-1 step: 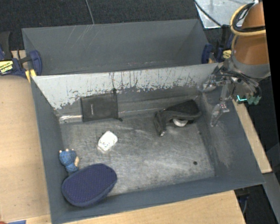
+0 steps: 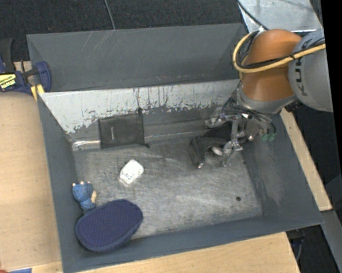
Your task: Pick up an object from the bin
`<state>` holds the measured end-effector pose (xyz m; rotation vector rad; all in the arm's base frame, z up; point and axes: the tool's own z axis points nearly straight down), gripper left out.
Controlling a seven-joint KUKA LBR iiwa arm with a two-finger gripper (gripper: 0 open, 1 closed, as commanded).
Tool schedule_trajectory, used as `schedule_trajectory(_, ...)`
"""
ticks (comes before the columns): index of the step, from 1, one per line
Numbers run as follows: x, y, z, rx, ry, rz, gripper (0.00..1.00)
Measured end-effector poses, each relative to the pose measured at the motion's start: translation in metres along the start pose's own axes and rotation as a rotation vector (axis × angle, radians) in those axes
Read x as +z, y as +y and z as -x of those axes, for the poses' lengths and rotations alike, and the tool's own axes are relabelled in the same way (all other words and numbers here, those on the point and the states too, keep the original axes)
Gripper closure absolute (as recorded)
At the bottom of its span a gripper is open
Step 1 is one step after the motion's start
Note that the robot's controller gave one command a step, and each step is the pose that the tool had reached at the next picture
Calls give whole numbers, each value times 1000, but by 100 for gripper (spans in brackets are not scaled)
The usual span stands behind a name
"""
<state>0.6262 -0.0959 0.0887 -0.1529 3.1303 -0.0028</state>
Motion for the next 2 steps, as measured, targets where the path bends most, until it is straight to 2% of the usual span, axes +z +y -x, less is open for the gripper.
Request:
schedule_trajectory(1,0,5,2,-4,-3,6,100)
schedule_trajectory(2,-161,-54,-6,-315,4,1,100)
